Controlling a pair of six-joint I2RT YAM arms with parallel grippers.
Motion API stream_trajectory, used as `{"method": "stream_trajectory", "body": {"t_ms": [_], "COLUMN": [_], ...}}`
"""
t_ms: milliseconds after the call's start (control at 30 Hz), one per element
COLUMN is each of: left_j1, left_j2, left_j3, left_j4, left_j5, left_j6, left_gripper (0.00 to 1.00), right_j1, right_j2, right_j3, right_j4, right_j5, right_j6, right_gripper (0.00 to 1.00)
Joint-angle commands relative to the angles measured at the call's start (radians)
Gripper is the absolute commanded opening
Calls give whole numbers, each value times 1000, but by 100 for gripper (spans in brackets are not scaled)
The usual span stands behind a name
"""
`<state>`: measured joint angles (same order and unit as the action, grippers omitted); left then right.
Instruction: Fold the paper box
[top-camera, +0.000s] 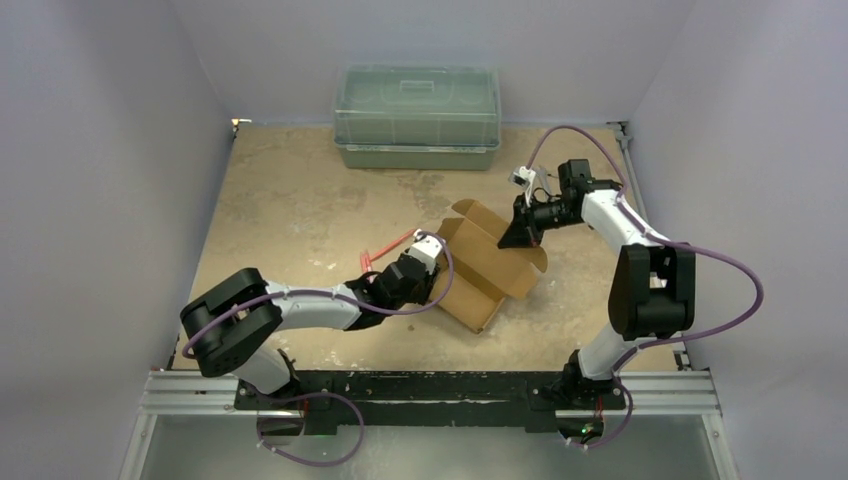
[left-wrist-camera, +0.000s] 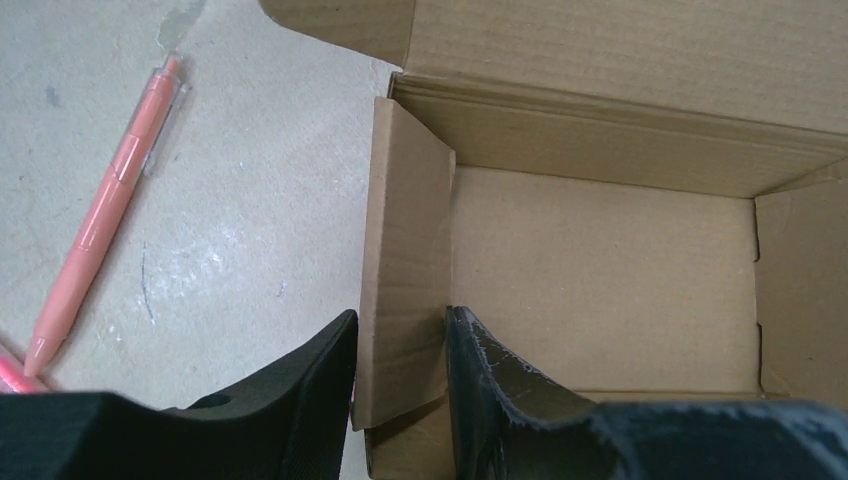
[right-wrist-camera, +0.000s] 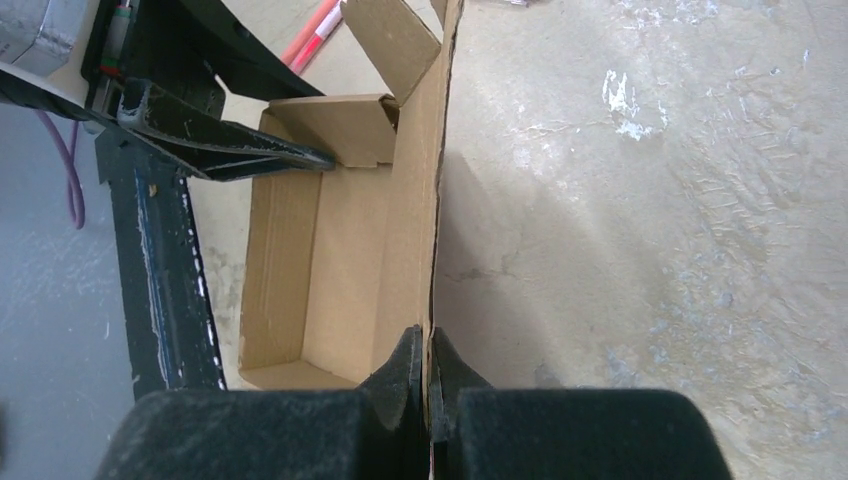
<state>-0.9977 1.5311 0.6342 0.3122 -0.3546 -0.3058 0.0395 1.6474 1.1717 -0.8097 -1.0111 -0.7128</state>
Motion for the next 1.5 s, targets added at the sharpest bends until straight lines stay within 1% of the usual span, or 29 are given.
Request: {"method": "stream_trajectory", "body": {"t_ms": [0, 200, 333, 467, 633, 667, 733, 767, 967, 1067, 1100, 1167, 1233, 1467], "left_j1": [3, 4, 17, 25, 27, 27, 27, 27, 19, 13, 12, 13, 12, 13], "left_j2": [-15, 10, 31, 71, 97, 99, 103, 105, 97, 87, 87, 85, 79, 62], "left_j3": [51, 113, 163, 191, 187, 185, 179, 177, 144, 131, 132, 131, 129, 144], "left_j4": [-17, -72, -111, -137, -139, -138, -136, -135, -91, -75, -80, -90, -101, -142], "left_j5": [55, 16, 2, 13, 23, 23, 14, 6, -44, -41, -33, -20, -14, -20], "left_j6": [-37, -32, -23, -8, -3, -1, 3, 5, 34, 40, 37, 25, 11, -8], "left_gripper": [37, 36, 34, 26, 22, 18, 2, 0, 0, 0, 2, 14, 21, 26], "right_j1": [15, 29, 37, 43, 52, 54, 59, 64, 76, 79, 80, 82, 85, 114], "right_j2": [-22, -23, -29, -41, -55, -58, -63, -66, -86, -92, -93, -97, -101, -115], "right_j3": [-12, -18, -22, -29, -36, -37, -39, -40, -47, -50, -52, -55, -57, -65], "right_j4": [69, 81, 90, 103, 113, 115, 119, 120, 134, 141, 143, 145, 148, 162], "right_j5": [23, 41, 55, 69, 77, 78, 80, 81, 86, 85, 85, 85, 87, 113], "right_j6": [14, 18, 22, 27, 27, 27, 27, 27, 31, 32, 31, 28, 27, 25], "right_gripper": [0, 0, 0, 0, 0, 0, 0, 0, 0, 0, 0, 0, 0, 0]}}
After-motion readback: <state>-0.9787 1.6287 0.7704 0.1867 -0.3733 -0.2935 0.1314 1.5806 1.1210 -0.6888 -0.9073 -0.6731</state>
